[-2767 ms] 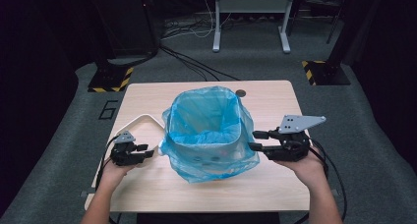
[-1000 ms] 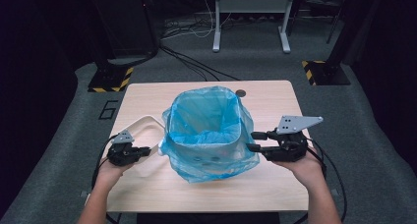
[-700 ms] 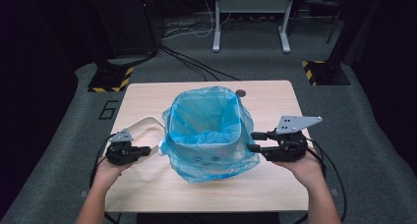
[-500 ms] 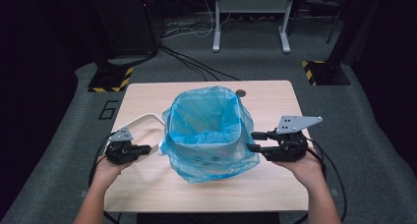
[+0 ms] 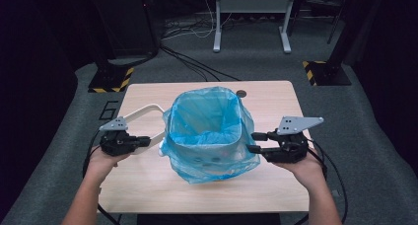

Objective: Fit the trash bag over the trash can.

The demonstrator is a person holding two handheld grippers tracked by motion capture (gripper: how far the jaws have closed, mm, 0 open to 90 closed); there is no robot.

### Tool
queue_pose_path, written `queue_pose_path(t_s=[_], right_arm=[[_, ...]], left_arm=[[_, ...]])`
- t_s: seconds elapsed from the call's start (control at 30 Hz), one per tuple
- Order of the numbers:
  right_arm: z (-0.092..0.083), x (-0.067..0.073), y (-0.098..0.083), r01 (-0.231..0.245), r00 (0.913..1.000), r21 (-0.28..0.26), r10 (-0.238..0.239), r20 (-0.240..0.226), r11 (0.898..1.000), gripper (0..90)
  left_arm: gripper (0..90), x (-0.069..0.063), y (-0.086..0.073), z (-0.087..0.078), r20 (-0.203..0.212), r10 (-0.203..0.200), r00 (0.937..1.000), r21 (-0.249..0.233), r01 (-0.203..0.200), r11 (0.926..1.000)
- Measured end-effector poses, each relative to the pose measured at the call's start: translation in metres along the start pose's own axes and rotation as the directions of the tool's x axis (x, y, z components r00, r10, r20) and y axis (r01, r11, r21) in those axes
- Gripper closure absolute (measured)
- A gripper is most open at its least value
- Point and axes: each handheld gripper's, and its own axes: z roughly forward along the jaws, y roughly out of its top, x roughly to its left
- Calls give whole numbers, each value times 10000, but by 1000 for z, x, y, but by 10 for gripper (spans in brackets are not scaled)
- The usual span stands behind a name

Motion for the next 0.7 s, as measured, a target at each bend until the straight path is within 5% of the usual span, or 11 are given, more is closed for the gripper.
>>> queue_pose_path(t_s=[0.5, 0.7], right_arm=[[-4, 3, 3, -2, 9985, -270, -12, -542, 9996, 512], [0, 4, 3, 59, 9993, -98, -63, -381, 9999, 504]], left_arm=[[838, -5, 35, -35, 133, 324, 9994, -439, -318, 9985], [838, -10, 48, -47, 152, 522, 9985, -572, -512, 9970]])
